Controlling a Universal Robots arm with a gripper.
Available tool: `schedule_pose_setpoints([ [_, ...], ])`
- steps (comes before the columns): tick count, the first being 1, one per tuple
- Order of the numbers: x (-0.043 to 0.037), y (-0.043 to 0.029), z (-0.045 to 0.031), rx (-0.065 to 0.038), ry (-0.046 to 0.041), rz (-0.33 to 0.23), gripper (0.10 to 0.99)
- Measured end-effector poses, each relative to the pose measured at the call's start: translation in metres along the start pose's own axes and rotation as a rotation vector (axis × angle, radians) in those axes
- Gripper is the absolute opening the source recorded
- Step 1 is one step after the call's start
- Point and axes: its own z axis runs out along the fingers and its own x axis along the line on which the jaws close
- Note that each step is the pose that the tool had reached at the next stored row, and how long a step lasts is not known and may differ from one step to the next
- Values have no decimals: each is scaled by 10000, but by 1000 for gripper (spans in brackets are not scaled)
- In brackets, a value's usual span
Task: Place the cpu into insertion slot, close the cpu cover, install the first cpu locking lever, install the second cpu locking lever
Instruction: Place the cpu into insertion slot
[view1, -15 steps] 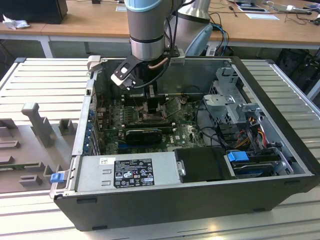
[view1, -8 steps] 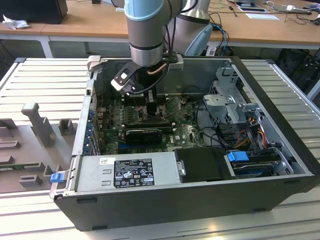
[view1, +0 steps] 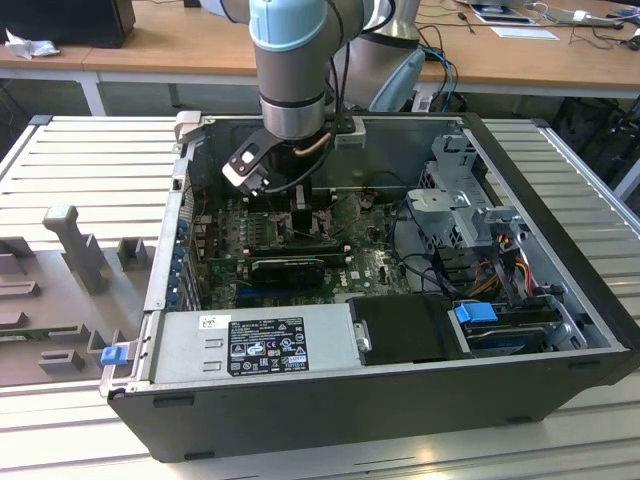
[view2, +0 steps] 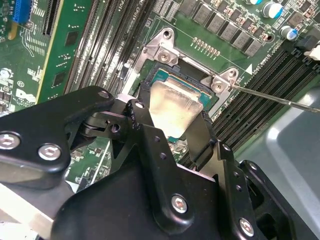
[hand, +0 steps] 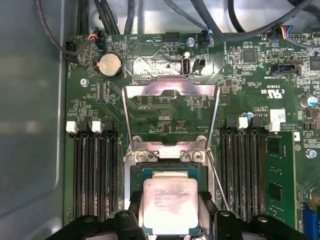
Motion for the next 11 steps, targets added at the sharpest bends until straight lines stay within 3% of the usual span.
schedule_pose_setpoints([
  [11,4,1,36,8,0,-1,525],
])
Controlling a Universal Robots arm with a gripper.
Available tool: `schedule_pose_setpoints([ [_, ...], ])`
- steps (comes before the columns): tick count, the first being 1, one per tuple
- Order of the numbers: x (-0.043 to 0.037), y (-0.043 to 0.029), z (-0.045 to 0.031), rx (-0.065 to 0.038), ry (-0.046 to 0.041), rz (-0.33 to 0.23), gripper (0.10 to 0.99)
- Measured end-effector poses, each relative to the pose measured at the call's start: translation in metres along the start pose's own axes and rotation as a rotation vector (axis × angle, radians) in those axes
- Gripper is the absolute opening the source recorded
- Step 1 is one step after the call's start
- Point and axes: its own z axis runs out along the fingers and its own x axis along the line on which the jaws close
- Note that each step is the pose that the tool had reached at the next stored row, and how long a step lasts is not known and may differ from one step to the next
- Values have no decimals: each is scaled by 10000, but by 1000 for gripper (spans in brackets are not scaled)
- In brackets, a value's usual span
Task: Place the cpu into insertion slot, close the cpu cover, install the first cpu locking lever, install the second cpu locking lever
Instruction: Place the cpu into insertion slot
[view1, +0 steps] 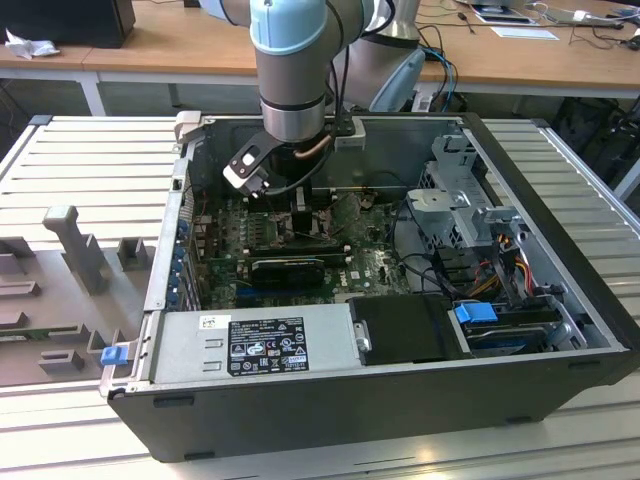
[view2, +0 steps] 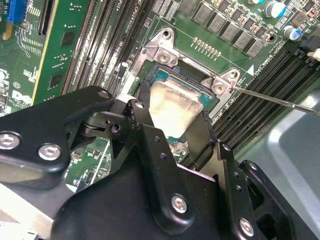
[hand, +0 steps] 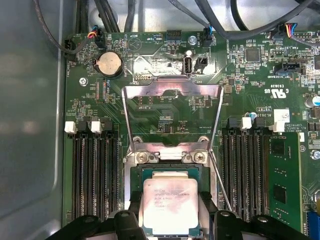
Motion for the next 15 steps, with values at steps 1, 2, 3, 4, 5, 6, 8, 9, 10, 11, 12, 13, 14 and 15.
schedule_pose_setpoints([
  [1,0,0,0,0,-1,0,537],
  [2,0,0,0,0,3,1,600],
  [3,0,0,-1,-1,17,2,600],
  [4,0,0,-6,1,28,3,600],
  [5,0,1,-15,3,41,4,600],
  [6,1,2,-26,5,47,5,600],
  [8,1,5,-63,14,50,6,600],
  [9,2,6,-75,19,50,7,584],
  [10,2,7,-84,24,51,7,584],
  [11,2,8,-89,28,50,7,522],
  [12,2,10,-93,36,51,8,459],
  [13,2,11,-96,45,51,9,396],
  [14,2,12,-101,54,49,13,396],
  [15,2,13,-105,63,49,16,337],
])
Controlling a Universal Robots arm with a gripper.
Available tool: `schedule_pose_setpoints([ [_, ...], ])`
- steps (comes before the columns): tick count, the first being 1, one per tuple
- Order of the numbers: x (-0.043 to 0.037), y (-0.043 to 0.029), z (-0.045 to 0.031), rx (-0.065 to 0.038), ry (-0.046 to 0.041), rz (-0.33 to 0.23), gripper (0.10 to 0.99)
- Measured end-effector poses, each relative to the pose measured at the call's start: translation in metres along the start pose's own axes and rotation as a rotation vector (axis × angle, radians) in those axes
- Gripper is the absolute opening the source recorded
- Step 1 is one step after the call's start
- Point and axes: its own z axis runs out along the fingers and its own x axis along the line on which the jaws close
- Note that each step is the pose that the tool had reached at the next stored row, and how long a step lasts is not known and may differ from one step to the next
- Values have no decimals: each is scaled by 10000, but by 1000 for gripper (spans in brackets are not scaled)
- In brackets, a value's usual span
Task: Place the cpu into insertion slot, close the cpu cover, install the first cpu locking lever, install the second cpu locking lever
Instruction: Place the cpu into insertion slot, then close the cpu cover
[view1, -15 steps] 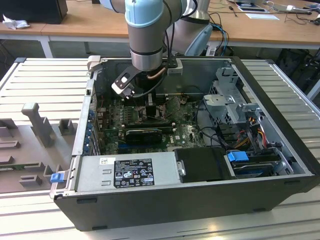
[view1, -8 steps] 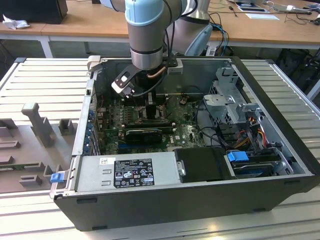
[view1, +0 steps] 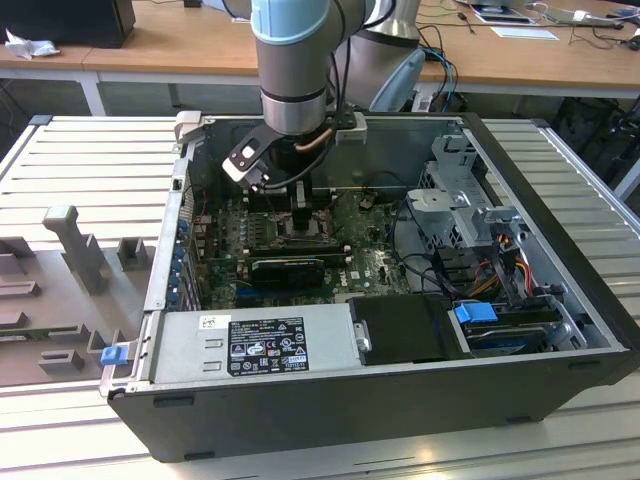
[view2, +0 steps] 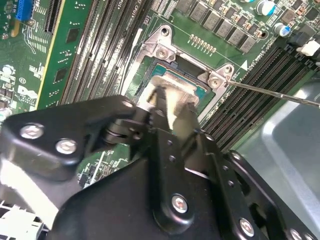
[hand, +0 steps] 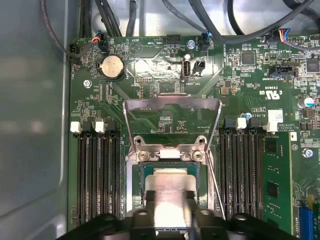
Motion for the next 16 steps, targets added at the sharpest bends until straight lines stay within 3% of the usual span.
schedule_pose_setpoints([
  [1,0,1,-5,8,-1,2,275],
  [2,0,1,-8,11,-1,3,275],
  [5,0,2,-24,13,0,2,106],
  [16,3,11,-102,20,1,2,106],
])
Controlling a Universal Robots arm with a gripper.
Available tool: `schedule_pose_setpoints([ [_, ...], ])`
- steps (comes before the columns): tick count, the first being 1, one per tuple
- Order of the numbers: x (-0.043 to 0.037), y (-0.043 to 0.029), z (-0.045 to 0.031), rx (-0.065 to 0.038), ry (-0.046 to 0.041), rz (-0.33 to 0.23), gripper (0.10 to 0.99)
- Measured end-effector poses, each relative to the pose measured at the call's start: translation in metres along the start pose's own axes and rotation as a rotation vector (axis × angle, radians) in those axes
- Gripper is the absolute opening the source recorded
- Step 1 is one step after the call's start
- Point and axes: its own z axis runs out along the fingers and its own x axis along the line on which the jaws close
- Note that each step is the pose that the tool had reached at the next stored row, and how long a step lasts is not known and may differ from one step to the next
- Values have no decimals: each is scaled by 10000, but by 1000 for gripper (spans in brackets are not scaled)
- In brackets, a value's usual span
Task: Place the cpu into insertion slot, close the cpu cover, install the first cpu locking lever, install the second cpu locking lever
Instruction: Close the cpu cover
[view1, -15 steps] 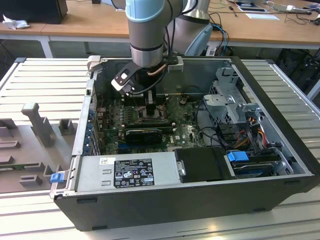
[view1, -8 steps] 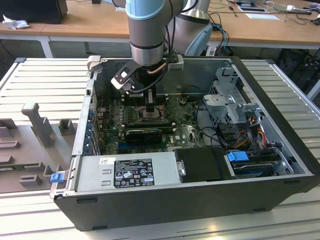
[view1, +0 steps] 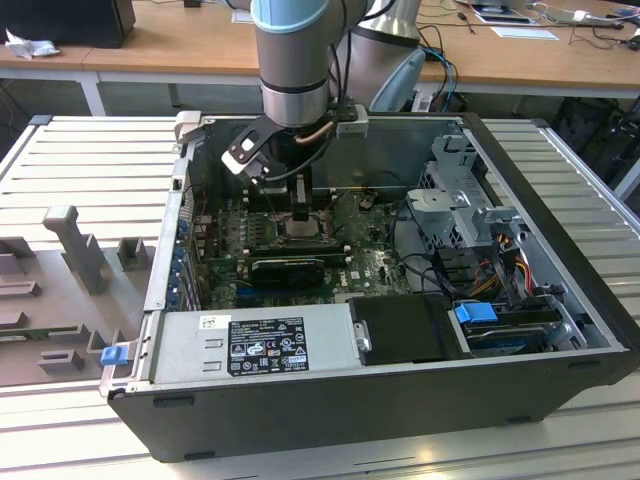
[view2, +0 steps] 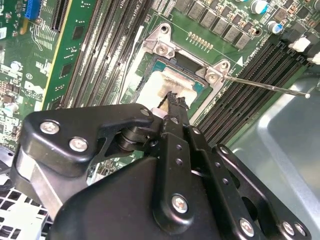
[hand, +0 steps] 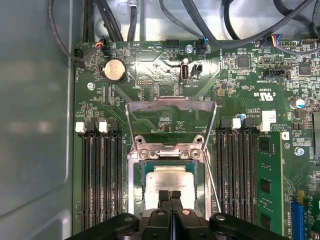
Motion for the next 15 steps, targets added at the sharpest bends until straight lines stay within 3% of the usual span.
schedule_pose_setpoints([
  [2,-2,14,0,10,0,2,106],
  [4,-17,45,0,64,89,12,106],
  [15,-14,70,-107,68,78,11,106],
])
